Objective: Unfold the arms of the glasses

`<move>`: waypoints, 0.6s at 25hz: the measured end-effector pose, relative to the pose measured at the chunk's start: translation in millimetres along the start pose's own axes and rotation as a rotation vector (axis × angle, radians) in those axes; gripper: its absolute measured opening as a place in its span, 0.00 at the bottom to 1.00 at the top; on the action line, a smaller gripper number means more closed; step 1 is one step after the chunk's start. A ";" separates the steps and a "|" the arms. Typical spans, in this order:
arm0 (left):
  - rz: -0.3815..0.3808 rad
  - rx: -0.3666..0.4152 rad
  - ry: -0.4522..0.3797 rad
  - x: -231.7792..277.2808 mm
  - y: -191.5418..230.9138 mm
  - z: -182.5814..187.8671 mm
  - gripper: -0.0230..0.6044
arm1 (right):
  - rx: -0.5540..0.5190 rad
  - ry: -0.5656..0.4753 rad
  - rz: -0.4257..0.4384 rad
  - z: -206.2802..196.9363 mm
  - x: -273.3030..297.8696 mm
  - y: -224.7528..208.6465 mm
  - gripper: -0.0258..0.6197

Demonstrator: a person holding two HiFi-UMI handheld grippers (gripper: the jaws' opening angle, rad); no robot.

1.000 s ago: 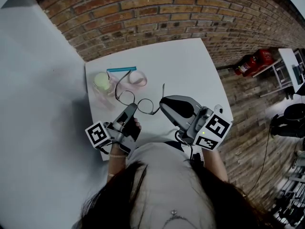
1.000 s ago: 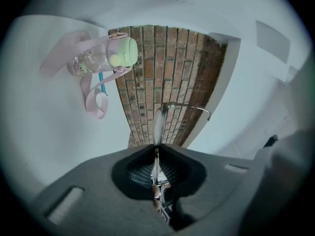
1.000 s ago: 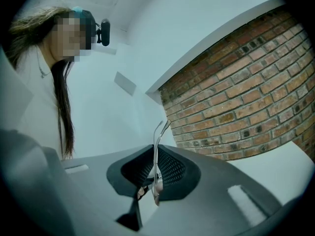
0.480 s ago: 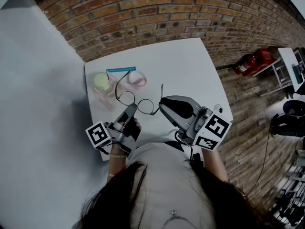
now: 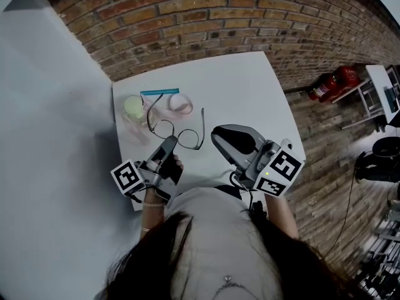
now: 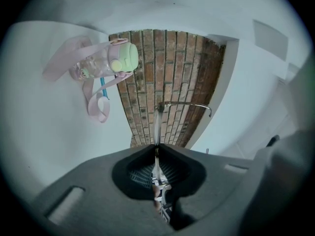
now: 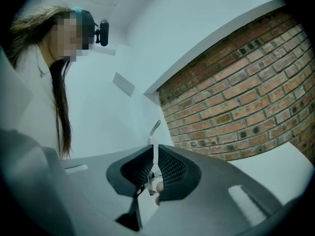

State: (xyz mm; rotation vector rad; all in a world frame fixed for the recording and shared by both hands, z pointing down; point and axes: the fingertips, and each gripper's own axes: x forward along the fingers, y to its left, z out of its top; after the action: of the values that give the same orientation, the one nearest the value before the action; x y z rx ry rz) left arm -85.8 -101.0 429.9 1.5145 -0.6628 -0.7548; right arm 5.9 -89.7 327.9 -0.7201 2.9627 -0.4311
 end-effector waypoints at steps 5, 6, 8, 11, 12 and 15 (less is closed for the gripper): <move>-0.006 -0.013 -0.005 -0.5 -0.5 -1.5 0.07 | -0.026 0.034 -0.044 -9.6 -0.9 -11.3 0.09; -0.009 -0.015 -0.004 -0.6 -0.3 -1.9 0.07 | -0.028 0.044 -0.059 -13.4 -1.0 -14.7 0.09; -0.014 -0.019 -0.004 -0.3 -0.7 -3.0 0.07 | -0.028 0.067 -0.096 -21.5 -2.1 -23.1 0.09; -0.020 -0.019 -0.002 1.3 -3.9 -4.8 0.07 | -0.019 0.096 -0.144 -30.3 -5.8 -35.0 0.05; -0.021 -0.019 -0.001 1.6 -4.9 -5.6 0.07 | -0.016 0.103 -0.152 -32.6 -7.0 -37.5 0.05; -0.026 -0.020 0.006 2.4 -6.3 -8.1 0.07 | -0.012 0.120 -0.171 -41.3 -10.3 -43.4 0.05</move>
State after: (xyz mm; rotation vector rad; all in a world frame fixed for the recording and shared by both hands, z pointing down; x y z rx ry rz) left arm -78.1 -97.4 423.7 1.5087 -0.6306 -0.7741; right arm 29.0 -111.4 379.8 -0.9871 3.0287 -0.4834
